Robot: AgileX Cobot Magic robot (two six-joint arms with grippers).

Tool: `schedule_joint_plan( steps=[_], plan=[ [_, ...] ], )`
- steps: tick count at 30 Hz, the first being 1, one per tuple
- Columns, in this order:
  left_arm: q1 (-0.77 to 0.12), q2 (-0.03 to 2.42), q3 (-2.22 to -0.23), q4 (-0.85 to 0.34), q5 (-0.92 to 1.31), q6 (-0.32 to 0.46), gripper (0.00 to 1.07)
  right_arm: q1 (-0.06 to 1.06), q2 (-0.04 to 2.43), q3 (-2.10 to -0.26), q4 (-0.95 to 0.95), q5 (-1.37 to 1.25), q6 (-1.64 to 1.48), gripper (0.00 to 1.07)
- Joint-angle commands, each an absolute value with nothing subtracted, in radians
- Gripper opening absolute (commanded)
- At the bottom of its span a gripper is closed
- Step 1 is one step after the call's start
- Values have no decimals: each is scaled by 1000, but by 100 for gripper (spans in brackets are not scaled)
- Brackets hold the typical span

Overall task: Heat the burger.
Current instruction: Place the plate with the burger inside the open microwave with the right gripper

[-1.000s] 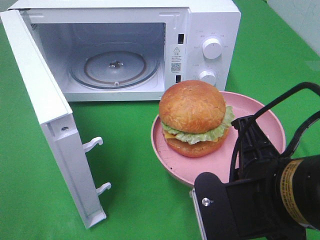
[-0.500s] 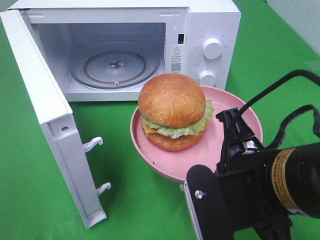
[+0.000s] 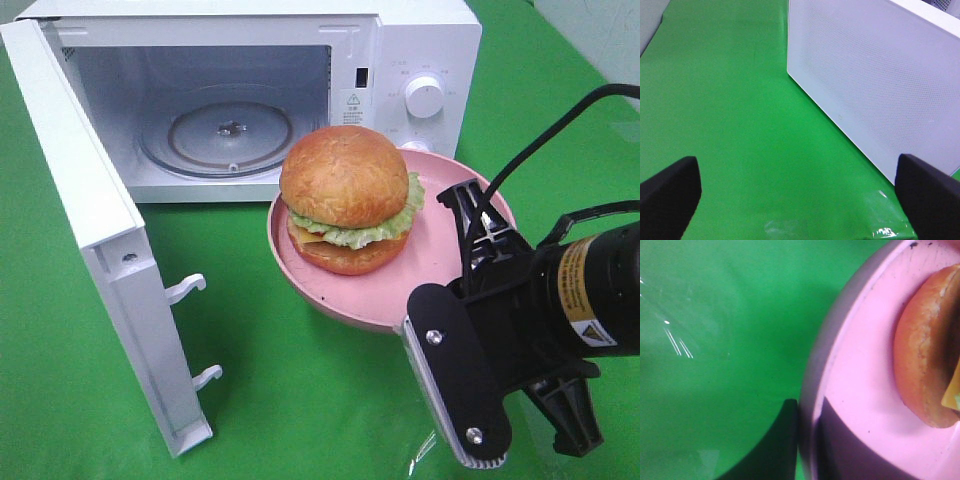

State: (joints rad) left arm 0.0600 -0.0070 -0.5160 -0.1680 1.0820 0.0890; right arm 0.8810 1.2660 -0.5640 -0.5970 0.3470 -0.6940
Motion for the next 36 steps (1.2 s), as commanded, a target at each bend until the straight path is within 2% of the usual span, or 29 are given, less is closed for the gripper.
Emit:
schedule_joint_plan(
  steps=[1,8,24,26,36],
  plan=[
    [57,-21,-514,-172,1071,85,98,846,1252,-567,-536,287,-866,0],
    [57,-21,-514,-172,1071,85,98,765,1252,-567,-318,263,-1172,0],
    [57,-21,-514,-172,1071,85,98,652,1252,-567,0,233,-1612,0],
    [57,-21,-514,-172,1071,85,98,629,1252,-567,102,227,-1725,0],
    [57,-21,-514,-172,1071,85,98,629,1283,-578,57,243,-1670,0]
  ],
)
